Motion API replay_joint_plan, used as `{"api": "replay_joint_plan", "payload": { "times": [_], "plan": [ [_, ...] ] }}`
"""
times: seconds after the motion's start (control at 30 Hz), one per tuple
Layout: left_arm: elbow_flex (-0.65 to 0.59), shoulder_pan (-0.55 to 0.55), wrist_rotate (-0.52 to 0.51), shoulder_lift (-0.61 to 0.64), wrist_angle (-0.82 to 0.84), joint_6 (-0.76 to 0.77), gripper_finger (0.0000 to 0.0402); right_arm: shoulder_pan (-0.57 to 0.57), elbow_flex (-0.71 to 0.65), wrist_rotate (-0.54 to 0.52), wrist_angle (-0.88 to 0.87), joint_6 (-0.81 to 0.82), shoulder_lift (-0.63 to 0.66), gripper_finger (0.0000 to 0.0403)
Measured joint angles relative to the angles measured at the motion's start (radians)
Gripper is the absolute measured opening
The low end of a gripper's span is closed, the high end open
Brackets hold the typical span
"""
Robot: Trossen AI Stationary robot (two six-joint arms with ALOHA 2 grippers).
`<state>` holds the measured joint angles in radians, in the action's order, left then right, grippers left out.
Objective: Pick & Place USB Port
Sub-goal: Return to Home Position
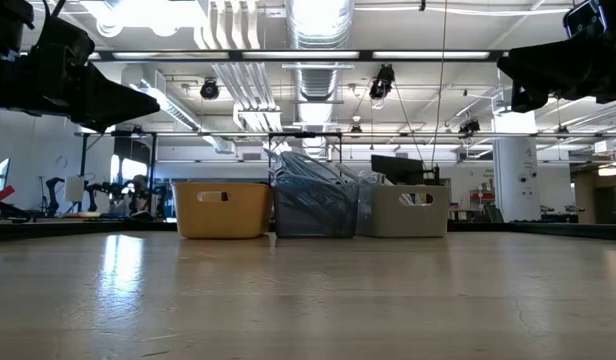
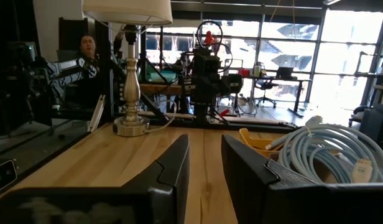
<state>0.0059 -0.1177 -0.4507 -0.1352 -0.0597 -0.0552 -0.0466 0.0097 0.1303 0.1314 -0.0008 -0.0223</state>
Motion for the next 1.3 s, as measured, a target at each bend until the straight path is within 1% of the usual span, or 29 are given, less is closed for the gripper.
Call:
{"api": "replay_joint_plan", "payload": {
  "times": [0.5, 1.03, 1.3],
  "plan": [
    [0.0, 0.0, 0.0, 0.0, 0.0, 0.0, 0.0147, 0.0, 0.0, 0.0, 0.0, -0.001, 0.0, 0.0068],
    [0.0, 0.0, 0.0, 0.0, 0.0, 0.0, 0.0147, 0.0, 0.0, 0.0, 0.0, 0.0, 0.0, 0.0089],
    [0.0, 0.0, 0.0, 0.0, 0.0, 0.0, 0.0147, 0.0, 0.0, 0.0, 0.0, -0.001, 0.0, 0.0079]
  ]
}}
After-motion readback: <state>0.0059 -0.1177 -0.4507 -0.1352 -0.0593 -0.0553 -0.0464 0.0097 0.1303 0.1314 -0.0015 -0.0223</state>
